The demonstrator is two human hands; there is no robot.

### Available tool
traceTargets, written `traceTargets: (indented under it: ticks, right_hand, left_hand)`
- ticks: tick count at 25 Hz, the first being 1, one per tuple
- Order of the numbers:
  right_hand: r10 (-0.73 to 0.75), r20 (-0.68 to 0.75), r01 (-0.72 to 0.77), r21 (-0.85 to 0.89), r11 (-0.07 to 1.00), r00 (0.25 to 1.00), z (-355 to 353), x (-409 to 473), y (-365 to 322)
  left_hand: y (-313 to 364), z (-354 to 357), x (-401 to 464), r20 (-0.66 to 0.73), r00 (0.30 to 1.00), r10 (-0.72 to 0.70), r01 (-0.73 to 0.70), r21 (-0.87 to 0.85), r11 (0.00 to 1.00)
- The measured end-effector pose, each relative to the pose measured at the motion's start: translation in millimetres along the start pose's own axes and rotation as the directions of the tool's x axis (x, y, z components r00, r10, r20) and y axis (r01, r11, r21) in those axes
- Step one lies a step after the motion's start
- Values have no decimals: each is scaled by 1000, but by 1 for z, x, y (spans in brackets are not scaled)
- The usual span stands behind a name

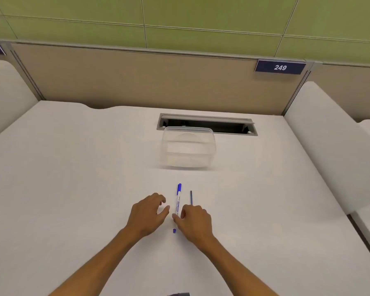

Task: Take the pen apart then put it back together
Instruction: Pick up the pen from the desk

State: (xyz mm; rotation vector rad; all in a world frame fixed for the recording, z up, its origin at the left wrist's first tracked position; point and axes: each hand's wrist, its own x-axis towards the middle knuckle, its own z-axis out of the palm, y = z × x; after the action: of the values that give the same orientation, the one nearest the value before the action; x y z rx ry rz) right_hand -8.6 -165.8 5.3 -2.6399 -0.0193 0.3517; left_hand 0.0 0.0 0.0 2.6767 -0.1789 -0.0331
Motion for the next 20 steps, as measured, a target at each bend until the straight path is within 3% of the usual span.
traceTargets:
  ticks: [4, 8, 14, 20]
  right_hand:
    - [-6, 1, 6, -92, 996, 1000, 12, -10, -3]
    - [-35, -7, 34, -92, 995, 999, 20, -14, -1]
    - [-8, -66, 7, -14, 1000, 998, 15, -16, 1]
    - [-29, -216, 73, 194, 978, 976, -9, -31, 6]
  left_hand:
    - [-6, 11, -13, 8, 1000, 27, -27, -8, 1000]
    - [-9, 20, -21, -45, 998, 36, -37, -29, 999]
    - [-5, 25, -24, 18, 1000, 13, -13, 2, 1000]
    - [13, 17, -9, -46, 943, 330, -327, 55, 943]
